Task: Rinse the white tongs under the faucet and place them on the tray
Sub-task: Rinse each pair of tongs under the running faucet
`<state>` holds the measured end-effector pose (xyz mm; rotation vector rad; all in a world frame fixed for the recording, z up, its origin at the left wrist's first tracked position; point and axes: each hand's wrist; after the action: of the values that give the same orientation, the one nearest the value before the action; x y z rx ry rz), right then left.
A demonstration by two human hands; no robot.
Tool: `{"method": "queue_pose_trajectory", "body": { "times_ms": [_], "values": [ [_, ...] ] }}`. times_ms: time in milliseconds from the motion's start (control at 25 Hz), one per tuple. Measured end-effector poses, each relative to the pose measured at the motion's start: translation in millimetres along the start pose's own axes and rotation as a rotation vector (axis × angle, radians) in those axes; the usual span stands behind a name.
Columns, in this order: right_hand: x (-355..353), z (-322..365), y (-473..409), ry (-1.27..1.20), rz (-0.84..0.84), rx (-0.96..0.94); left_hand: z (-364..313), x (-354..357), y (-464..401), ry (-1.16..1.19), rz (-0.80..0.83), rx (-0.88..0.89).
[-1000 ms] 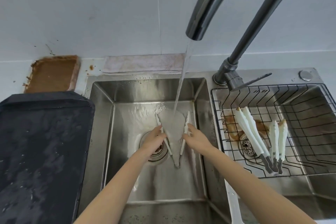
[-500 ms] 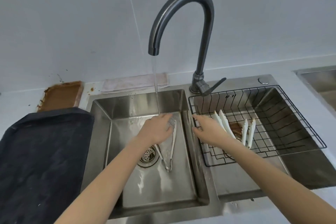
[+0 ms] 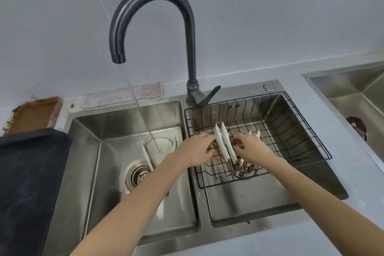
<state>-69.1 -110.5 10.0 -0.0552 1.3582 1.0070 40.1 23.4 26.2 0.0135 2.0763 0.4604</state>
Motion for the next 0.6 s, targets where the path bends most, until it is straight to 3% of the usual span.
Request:
{"method": "queue_pose_trajectory", "body": {
  "times_ms": [320, 600],
  "values": [
    [7, -20, -23, -0.04, 0.021, 0.077, -11, 26, -34, -0.033, 0.155, 0.02],
    [15, -13, -33, -0.054, 0.019, 0.169, -13, 40, -40, 0.014, 0.086, -0.028]
  ]
}}
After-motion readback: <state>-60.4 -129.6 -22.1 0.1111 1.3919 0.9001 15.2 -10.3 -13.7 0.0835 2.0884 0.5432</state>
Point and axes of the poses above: each hand's wrist, its own y-axis away from the middle knuckle, its own x-axis out of the palm, z = x × y, and after that the axes turned 10 degrees about x, right-handed
